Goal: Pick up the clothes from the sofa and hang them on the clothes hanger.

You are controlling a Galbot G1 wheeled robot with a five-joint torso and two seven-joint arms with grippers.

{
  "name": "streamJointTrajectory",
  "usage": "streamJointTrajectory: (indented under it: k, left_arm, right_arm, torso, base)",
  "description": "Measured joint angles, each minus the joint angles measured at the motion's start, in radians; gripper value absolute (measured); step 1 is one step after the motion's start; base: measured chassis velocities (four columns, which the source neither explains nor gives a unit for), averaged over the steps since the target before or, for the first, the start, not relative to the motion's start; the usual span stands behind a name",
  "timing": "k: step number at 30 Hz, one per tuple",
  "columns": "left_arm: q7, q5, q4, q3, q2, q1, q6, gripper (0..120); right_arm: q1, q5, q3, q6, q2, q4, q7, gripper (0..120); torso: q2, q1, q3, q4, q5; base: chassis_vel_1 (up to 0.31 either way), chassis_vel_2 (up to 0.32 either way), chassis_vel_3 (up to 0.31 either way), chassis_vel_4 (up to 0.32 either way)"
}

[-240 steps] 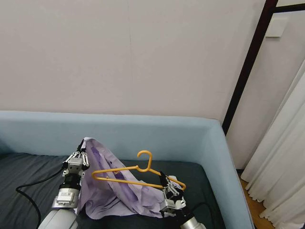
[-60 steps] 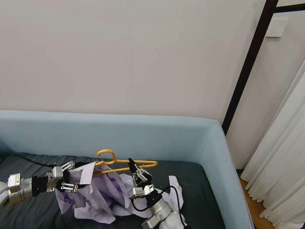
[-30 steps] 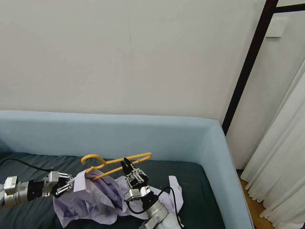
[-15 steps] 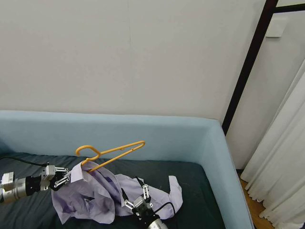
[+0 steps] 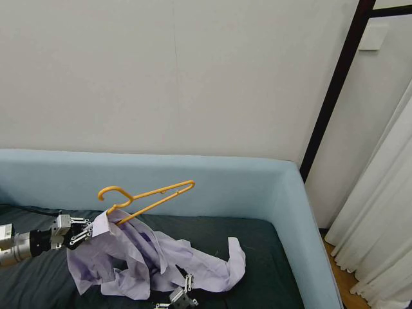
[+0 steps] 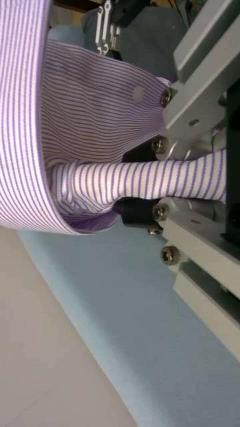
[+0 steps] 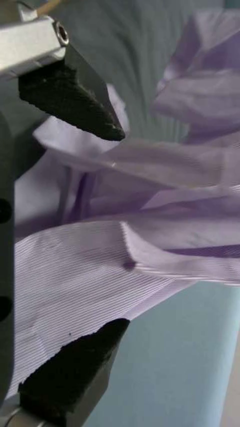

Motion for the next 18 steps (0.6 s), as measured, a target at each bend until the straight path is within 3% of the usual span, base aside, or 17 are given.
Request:
streamJointTrajectory:
  k: [9, 18]
  left_arm:
    - [0.0, -0.006, -0.013, -0.009, -0.005, 0.003, 0.0, 2]
    - [-0.001, -0.016, -0.038, -0.024, -0.003, 0.016, 0.0, 2]
  right_arm:
    - [0.012, -0.041, -0.033, -0.053, 0.078, -0.068, 0.142, 94]
    - [0.025, -0.056, -0.076, -0.106, 0.148, -0.135, 0.239, 62]
  torso:
    - [0.0, 0.0, 0.0, 0.0, 0.0]
    - [0.0, 0.0, 0.0, 0.0, -0.0001]
  base:
    - [0.0, 0.0, 0.0, 0.0]
    - [0.0, 0.0, 0.0, 0.0]
